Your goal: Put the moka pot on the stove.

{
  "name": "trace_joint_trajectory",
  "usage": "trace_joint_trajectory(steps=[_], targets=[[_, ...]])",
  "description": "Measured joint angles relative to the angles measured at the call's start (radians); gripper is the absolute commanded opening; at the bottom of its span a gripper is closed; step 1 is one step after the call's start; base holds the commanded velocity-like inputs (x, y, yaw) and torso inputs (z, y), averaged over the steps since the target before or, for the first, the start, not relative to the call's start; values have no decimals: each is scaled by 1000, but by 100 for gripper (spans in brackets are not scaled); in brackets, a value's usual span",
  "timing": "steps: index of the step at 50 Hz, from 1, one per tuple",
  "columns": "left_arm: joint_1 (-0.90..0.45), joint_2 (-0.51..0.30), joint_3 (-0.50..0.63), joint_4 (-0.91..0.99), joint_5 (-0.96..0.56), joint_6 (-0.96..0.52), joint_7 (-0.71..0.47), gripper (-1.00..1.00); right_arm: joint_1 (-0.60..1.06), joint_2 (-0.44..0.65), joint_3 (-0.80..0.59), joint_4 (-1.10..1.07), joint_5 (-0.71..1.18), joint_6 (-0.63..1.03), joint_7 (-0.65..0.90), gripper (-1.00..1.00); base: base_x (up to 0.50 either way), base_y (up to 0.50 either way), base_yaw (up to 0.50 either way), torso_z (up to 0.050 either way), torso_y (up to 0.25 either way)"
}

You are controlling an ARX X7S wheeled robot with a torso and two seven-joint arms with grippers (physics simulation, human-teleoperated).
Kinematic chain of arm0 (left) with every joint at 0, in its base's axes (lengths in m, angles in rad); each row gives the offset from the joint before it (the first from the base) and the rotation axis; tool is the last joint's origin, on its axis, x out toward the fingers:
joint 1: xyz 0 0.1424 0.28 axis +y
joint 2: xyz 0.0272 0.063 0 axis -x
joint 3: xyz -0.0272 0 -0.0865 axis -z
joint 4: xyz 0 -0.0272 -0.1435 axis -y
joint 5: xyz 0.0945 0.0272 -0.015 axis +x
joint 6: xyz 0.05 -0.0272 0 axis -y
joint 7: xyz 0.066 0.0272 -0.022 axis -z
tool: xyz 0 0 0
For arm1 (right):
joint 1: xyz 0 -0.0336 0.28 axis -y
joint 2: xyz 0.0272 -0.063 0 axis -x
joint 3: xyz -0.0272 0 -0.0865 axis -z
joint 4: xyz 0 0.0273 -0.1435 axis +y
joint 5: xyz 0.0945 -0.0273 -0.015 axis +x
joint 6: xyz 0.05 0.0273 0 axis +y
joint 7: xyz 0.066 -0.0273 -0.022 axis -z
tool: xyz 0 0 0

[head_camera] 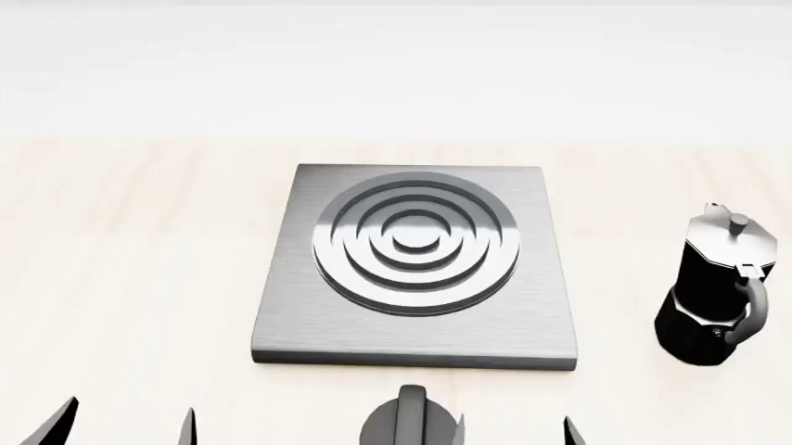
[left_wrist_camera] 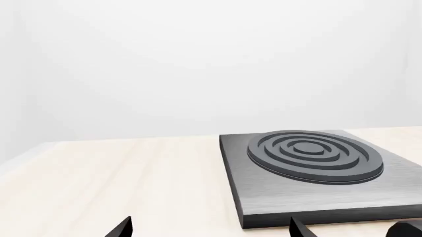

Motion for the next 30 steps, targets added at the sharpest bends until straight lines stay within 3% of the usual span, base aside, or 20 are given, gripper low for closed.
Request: trace_joint_trajectory(steps=[15,30], targets=[[7,38,-36,2,39,-12,46,100,42,-9,62,-31,-31,88,-24,100,0,0,0,0,0],[6,31,-27,2,40,-11,36,100,155,45,110,-66,-3,290,-6,100,0,0,0,0,0]])
